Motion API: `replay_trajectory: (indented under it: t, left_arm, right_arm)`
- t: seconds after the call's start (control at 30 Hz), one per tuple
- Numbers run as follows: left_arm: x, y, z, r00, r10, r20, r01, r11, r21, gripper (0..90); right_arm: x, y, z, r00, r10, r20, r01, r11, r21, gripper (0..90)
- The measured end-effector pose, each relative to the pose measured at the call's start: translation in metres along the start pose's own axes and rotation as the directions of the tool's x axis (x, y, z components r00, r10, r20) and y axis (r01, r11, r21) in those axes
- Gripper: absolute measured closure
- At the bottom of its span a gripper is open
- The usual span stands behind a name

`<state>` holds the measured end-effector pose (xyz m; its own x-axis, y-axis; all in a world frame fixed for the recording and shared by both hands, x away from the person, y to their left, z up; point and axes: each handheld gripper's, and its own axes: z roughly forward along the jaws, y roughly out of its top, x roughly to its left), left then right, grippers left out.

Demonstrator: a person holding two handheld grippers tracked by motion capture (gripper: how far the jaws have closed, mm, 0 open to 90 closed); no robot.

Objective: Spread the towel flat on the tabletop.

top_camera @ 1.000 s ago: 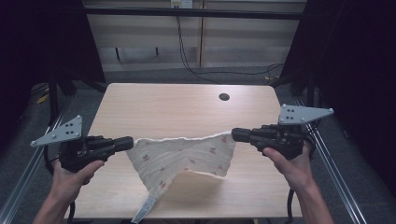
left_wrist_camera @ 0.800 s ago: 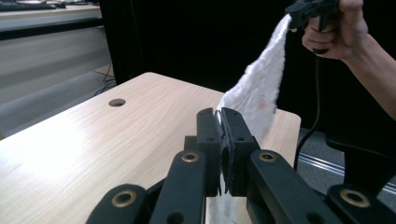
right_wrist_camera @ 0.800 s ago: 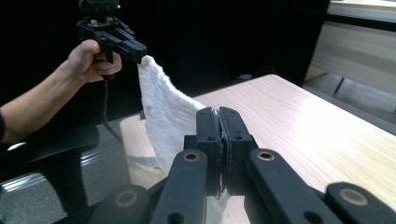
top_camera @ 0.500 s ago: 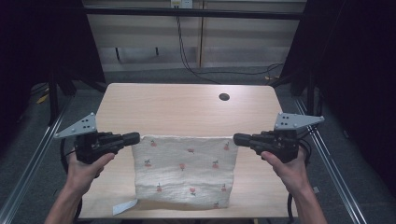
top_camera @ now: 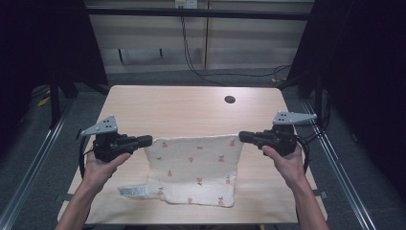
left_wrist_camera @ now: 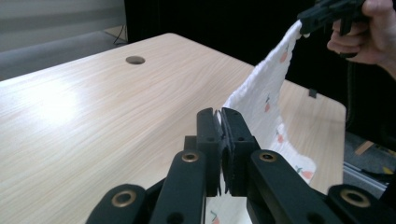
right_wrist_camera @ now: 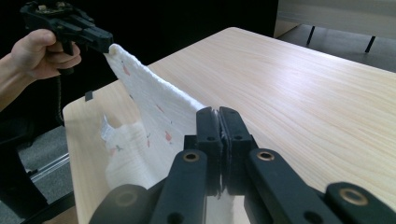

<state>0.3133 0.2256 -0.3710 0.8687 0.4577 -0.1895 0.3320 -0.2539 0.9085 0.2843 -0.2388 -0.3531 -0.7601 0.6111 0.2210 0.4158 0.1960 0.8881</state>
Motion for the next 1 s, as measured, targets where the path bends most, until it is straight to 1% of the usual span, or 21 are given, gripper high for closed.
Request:
replay_trajectory:
  t: [0.03,0.07,0.1,0.2,0.23,0.27,0.3,0.33,0.37,0.47,0.5,0.53,0.57,0.6,0.67,0.7,0.77,0.83,0.87,0.93,1.0]
  left_arm:
    - [0.002,-0.001,0.001,1.0000,-0.002,-0.003,0.002,1.0000,-0.002,87.1]
    - [0.004,-0.002,0.002,0.9999,-0.012,-0.005,0.012,0.9999,-0.006,87.1]
    - [0.008,-0.003,0.003,0.9996,-0.026,-0.007,0.026,0.9997,-0.004,87.1]
    - [0.015,-0.005,0.008,0.9992,-0.035,-0.022,0.035,0.9994,0.007,87.0]
    - [0.018,-0.006,0.011,0.9989,-0.039,-0.027,0.039,0.9992,0.009,87.0]
    - [0.022,-0.007,0.013,0.9983,-0.054,-0.023,0.054,0.9985,0.011,87.0]
    - [0.025,-0.007,0.015,0.9978,-0.059,-0.029,0.059,0.9981,0.017,87.0]
    - [0.028,-0.008,0.018,0.9975,-0.059,-0.039,0.060,0.9979,0.026,87.0]
    - [0.031,-0.008,0.020,0.9973,-0.062,-0.039,0.063,0.9975,0.032,87.0]
    - [0.038,-0.011,0.025,0.9963,-0.071,-0.048,0.073,0.9969,0.030,87.0]
    - [0.041,-0.012,0.027,0.9955,-0.070,-0.065,0.072,0.9969,0.033,87.0]
    - [0.044,-0.013,0.030,0.9943,-0.077,-0.075,0.079,0.9963,0.033,86.9]
    - [0.048,-0.014,0.033,0.9931,-0.088,-0.077,0.091,0.9954,0.032,86.9]
    - [0.051,-0.015,0.037,0.9923,-0.088,-0.087,0.092,0.9952,0.035,86.9]
    - [0.058,-0.018,0.042,0.9904,-0.109,-0.085,0.113,0.9928,0.041,86.8]
    - [0.062,-0.019,0.046,0.9885,-0.116,-0.097,0.121,0.9917,0.043,86.8]
    - [0.066,-0.020,0.052,0.9877,-0.123,-0.097,0.128,0.9902,0.055,86.8]
    - [0.069,-0.020,0.057,0.9880,-0.120,-0.097,0.127,0.9896,0.068,86.8]
    - [0.070,-0.021,0.058,0.9876,-0.125,-0.096,0.131,0.9891,0.066,86.8]
    - [0.076,-0.022,0.063,0.9853,-0.138,-0.101,0.145,0.9869,0.070,86.8]
    - [0.079,-0.023,0.067,0.9834,-0.142,-0.112,0.151,0.9856,0.076,86.8]
  right_arm:
    - [-0.002,0.000,0.001,1.0000,0.002,0.000,-0.002,1.000,0.001,88.4]
    - [-0.004,0.000,0.004,1.0000,0.005,0.001,-0.005,1.000,0.002,88.4]
    - [-0.006,-0.001,0.005,1.0000,0.008,0.006,-0.008,1.000,0.003,88.4]
    - [-0.012,-0.002,0.013,0.9998,0.020,0.010,-0.020,1.000,0.009,88.4]
    - [-0.013,-0.002,0.014,0.9997,0.023,0.011,-0.023,1.000,0.009,88.4]
    - [-0.015,-0.003,0.017,0.9996,0.026,0.010,-0.027,1.000,0.013,88.4]
    - [-0.017,-0.003,0.019,0.9995,0.028,0.013,-0.028,0.999,0.014,88.4]
    - [-0.019,-0.003,0.021,0.9995,0.031,0.010,-0.031,0.999,0.014,88.4]
    - [-0.020,-0.003,0.023,0.9994,0.034,0.011,-0.034,0.999,0.015,88.4]
    - [-0.025,-0.005,0.029,0.9992,0.035,0.019,-0.035,0.999,0.021,88.4]
    - [-0.027,-0.005,0.031,0.9992,0.033,0.022,-0.034,0.999,0.026,88.4]
    - [-0.029,-0.006,0.033,0.9992,0.033,0.025,-0.033,0.999,0.027,88.4]
    - [-0.031,-0.006,0.035,0.9992,0.031,0.025,-0.032,0.999,0.030,88.4]
    - [-0.033,-0.007,0.037,0.9990,0.031,0.031,-0.032,0.999,0.032,88.3]
    - [-0.037,-0.009,0.042,0.9986,0.038,0.038,-0.040,0.998,0.039,88.3]
    - [-0.039,-0.009,0.044,0.9983,0.039,0.043,-0.040,0.998,0.043,88.4]
    - [-0.045,-0.011,0.050,0.9977,0.046,0.049,-0.049,0.997,0.055,88.3]
    - [-0.053,-0.012,0.056,0.9964,0.060,0.060,-0.063,0.996,0.065,88.3]
    - [-0.056,-0.013,0.059,0.9961,0.067,0.058,-0.071,0.995,0.067,88.3]
    - [-0.062,-0.014,0.063,0.9954,0.080,0.053,-0.084,0.994,0.069,88.3]
    - [-0.065,-0.015,0.069,0.9946,0.080,0.066,-0.086,0.992,0.093,88.3]
